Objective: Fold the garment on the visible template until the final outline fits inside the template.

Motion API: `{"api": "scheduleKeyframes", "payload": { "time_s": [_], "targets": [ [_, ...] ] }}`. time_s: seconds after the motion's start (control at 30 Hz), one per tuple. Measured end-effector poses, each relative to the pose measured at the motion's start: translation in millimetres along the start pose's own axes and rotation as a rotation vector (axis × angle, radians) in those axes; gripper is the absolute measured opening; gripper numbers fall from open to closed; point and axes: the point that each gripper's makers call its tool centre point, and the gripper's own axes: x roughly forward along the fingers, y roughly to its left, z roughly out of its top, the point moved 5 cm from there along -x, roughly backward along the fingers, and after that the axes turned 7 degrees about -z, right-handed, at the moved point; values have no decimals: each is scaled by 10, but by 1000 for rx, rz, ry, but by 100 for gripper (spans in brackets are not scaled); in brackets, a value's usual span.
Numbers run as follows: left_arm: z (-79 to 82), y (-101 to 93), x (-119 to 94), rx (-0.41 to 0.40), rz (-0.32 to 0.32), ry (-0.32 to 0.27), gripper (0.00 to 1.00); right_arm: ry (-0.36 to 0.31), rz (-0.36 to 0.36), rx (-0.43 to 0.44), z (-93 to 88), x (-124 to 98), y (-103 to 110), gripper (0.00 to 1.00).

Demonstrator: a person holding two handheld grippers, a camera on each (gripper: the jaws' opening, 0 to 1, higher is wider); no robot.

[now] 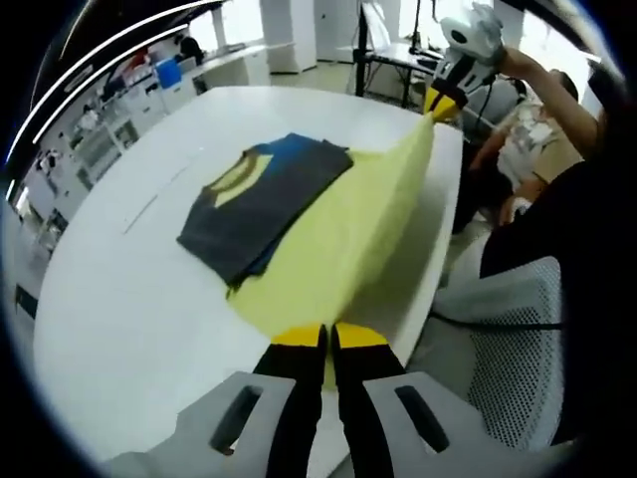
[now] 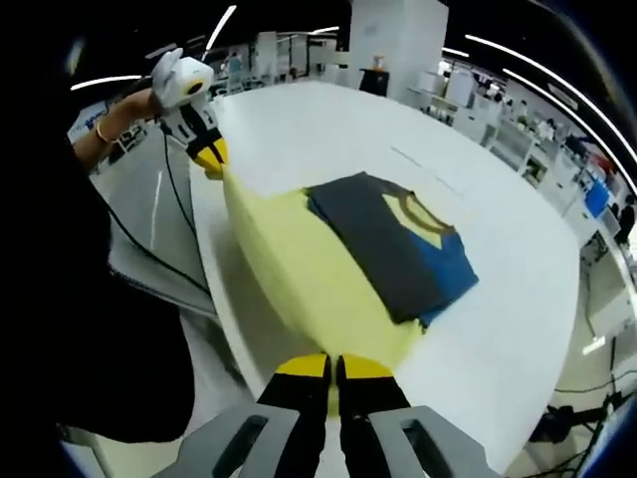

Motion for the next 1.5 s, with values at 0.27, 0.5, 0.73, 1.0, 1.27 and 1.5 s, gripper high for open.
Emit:
{"api": "scheduleKeyframes", "payload": {
  "time_s": [0.27, 0.5, 0.73, 1.0, 1.27, 1.5],
  "targets": [
    [171, 235, -22, 23, 56, -34, 0, -41, -62, 7, 191, 76, -274, 0],
    [332, 412, -44, 6, 106, -73, 0, -68, -119, 58, 297, 145, -464, 0],
    [518, 628, -64, 19, 193, -132, 0, -80, -180, -37, 428, 199, -631, 0],
    [706, 854, -109, 68, 261, -171, 0, -130, -238, -40, 626, 227, -890, 0],
    [921, 1127, -138, 69, 348, -245, 0, -177, -315, -48, 841, 257, -1151, 0],
    [1060, 1370, -61, 65, 387, -281, 0, -190, -371, -35, 942, 349, -1352, 0]
  ]
}}
